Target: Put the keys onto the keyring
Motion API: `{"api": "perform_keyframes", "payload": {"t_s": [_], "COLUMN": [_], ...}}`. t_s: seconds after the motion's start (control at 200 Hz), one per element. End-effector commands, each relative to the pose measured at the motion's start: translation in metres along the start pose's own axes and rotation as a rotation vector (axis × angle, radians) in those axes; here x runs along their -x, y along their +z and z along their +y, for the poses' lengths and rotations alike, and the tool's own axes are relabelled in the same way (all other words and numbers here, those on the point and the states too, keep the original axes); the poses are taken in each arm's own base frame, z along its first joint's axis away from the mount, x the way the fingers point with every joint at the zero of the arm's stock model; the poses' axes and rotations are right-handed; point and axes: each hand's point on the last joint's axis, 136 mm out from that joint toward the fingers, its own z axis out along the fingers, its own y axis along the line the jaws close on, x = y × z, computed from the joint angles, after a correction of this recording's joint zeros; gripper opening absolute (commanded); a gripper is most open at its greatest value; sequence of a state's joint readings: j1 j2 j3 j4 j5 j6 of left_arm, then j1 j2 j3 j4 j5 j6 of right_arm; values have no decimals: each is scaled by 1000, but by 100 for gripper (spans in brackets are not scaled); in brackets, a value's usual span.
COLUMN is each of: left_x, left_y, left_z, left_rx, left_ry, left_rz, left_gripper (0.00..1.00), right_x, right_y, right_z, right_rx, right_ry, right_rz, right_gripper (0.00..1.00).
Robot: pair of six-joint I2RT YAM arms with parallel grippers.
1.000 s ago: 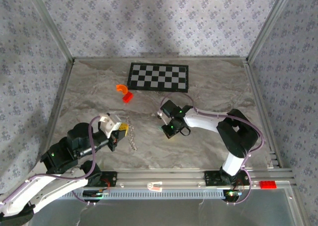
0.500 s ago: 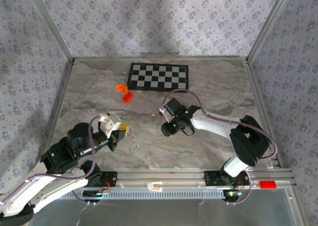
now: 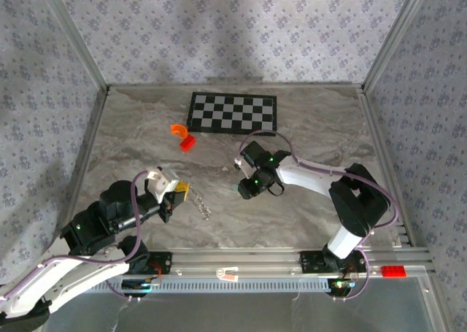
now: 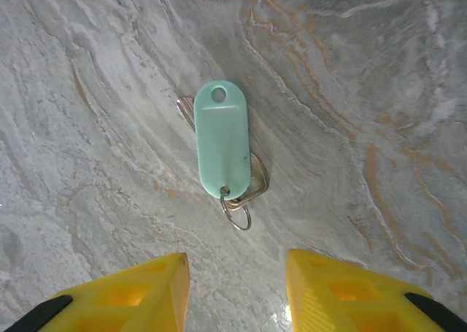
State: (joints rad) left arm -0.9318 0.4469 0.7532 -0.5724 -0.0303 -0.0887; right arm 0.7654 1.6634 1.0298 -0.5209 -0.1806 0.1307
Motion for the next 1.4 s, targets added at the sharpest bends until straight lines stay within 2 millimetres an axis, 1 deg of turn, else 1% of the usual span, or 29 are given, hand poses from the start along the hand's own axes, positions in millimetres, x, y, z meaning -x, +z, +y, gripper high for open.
{"api": "perform_keyframes", "payload": {"t_s": [0.0, 0.275, 0.565, 0.7, 1.03, 1.199, 1.274, 1.394], "left_x": [17, 17, 16, 15, 15, 13, 13, 13], "left_y": [-3, -2, -1, -2, -2, 0, 1, 0], "left_z": [-5, -4, -4, -3, -4, -4, -4, -4], "left_rx": [-25, -21, -18, -17, -18, -20, -23, -23], "left_ry": [-9, -9, -12, -14, -11, -12, -13, -14], "left_rz": [-63, -66, -60, -64, -66, -63, -63, -64], "left_gripper": [0, 0, 0, 0, 0, 0, 0, 0], "right_x": [2, 5, 10, 8, 10, 9, 7, -2], "right_y": [3, 14, 19, 23, 21, 16, 14, 9], "right_z": [4, 5, 9, 9, 8, 7, 8, 6], "right_rx": [25, 36, 46, 49, 23, 8, 3, -27], "right_ry": [-15, -15, -36, -41, -45, -52, -56, -50], "right_rz": [23, 32, 25, 36, 18, 16, 19, 49], "right_gripper": [40, 33, 21, 17, 7, 2, 0, 0]}}
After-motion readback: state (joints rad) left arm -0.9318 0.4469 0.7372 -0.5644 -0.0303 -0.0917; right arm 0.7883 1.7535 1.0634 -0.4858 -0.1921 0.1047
